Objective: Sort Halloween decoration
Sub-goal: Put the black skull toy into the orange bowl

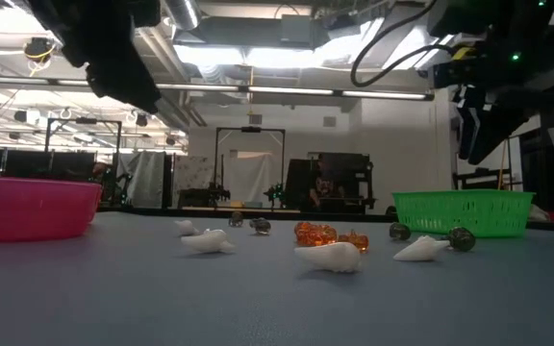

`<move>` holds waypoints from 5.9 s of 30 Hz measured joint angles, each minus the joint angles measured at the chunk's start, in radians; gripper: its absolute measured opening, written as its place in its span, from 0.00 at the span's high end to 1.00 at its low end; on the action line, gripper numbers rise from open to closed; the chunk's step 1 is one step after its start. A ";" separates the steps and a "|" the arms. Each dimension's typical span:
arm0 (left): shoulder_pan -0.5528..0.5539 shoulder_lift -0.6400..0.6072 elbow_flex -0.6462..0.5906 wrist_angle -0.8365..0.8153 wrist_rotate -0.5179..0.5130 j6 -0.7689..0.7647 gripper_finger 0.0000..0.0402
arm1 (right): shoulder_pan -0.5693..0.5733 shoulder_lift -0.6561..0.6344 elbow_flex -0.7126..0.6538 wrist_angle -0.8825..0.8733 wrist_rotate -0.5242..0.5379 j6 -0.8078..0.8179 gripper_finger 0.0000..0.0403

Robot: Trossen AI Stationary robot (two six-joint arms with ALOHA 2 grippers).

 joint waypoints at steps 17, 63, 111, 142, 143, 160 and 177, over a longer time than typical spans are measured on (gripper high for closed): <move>0.317 0.010 0.000 0.342 0.142 0.330 0.52 | 0.000 0.000 0.000 0.086 0.001 -0.001 0.53; 0.742 0.550 0.000 0.628 0.536 0.597 0.52 | 0.000 0.000 0.000 0.105 0.001 -0.005 0.53; 0.713 0.620 0.002 0.597 0.491 0.595 0.54 | 0.000 0.000 0.000 0.106 0.000 -0.004 0.53; 0.713 0.617 0.001 0.597 0.490 0.593 0.86 | 0.000 0.000 0.000 0.106 0.000 -0.004 0.53; 0.713 0.616 0.001 0.597 0.490 0.593 0.86 | 0.000 0.000 0.000 0.106 0.000 -0.004 0.53; 0.713 0.531 -0.002 0.576 0.489 0.595 0.86 | 0.000 0.000 0.000 0.106 -0.002 -0.004 0.53; 0.711 0.228 0.001 0.307 0.481 0.510 0.86 | 0.000 0.000 0.000 0.107 -0.002 -0.004 0.53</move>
